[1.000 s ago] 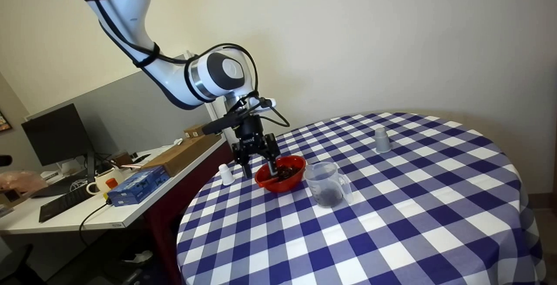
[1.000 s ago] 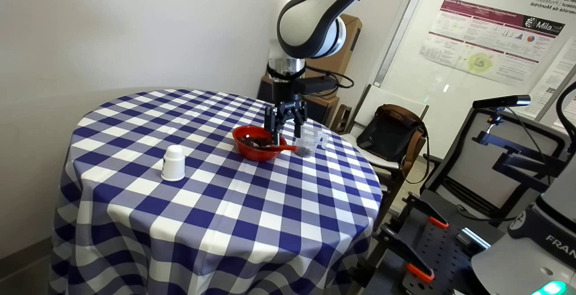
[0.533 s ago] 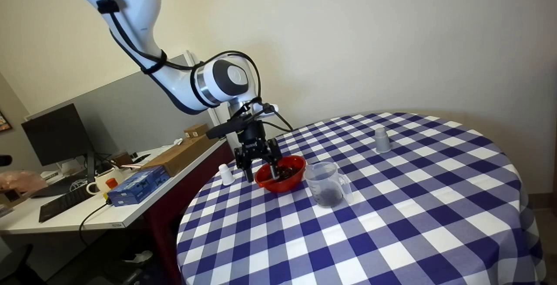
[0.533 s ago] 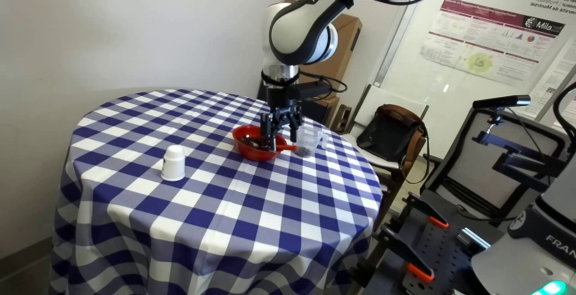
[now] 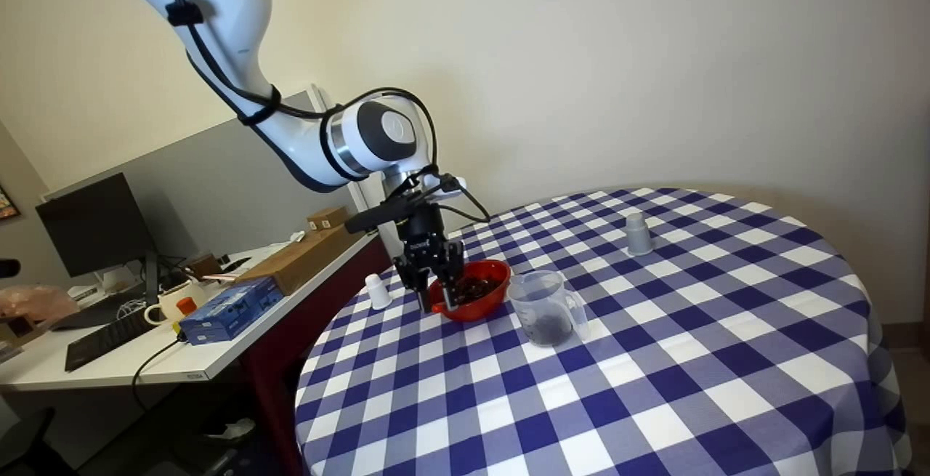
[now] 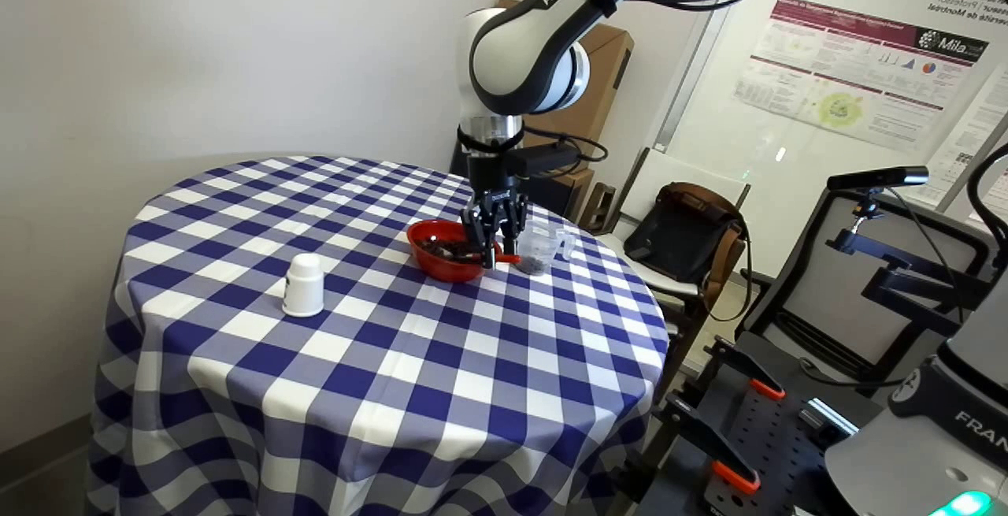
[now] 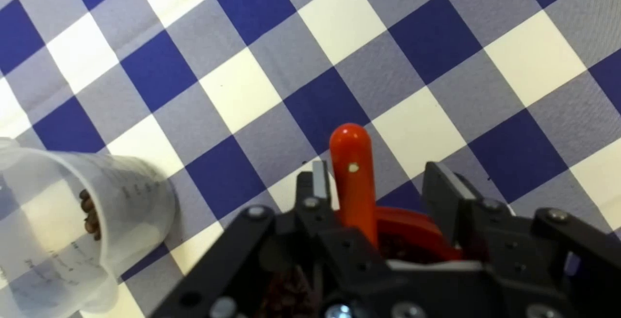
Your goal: Use the spoon to scoop some of the contents in the red bowl and put them in the colourless cup.
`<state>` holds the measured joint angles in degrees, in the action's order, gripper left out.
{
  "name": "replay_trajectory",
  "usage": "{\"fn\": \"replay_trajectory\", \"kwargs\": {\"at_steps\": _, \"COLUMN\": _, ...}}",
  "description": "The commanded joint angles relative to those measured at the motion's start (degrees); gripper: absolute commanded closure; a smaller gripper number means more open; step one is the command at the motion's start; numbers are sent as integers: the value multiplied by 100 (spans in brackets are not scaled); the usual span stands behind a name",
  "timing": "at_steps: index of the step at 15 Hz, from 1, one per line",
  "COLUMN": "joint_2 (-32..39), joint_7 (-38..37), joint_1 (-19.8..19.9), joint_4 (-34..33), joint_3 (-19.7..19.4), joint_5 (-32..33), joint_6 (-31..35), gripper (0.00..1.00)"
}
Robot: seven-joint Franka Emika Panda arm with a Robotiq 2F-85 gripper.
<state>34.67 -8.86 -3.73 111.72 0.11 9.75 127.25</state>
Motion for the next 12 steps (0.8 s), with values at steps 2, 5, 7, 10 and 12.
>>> {"fn": "replay_trajectory", "kwargs": {"at_steps": 2, "joint_2": 8, "joint_7": 166, "joint_1": -13, "joint_4": -96, "joint_3": -56, "joint_5": -65, "joint_6": -137, "gripper": 84}}
{"fn": "replay_trajectory", "kwargs": {"at_steps": 5, "joint_2": -12, "joint_7": 198, "joint_1": 8, "joint_4": -87, "joint_3": -42, "joint_5": -98, "joint_6": -141, "gripper": 99}}
{"fn": "replay_trajectory", "kwargs": {"at_steps": 7, "joint_2": -26, "joint_7": 205, "joint_1": 12, "joint_4": -83, "joint_3": -33, "joint_5": -114, "joint_6": -134, "gripper": 95}}
{"fn": "replay_trajectory", "kwargs": {"at_steps": 10, "joint_2": -86, "joint_7": 198, "joint_1": 3, "joint_4": -42, "joint_3": -19, "joint_5": -134, "joint_6": -107, "gripper": 95}}
{"fn": "replay_trajectory", "kwargs": {"at_steps": 12, "joint_2": -169, "joint_7": 183, "joint_1": -13, "joint_4": 12, "joint_3": 1, "joint_5": -150, "joint_6": -74, "gripper": 95}}
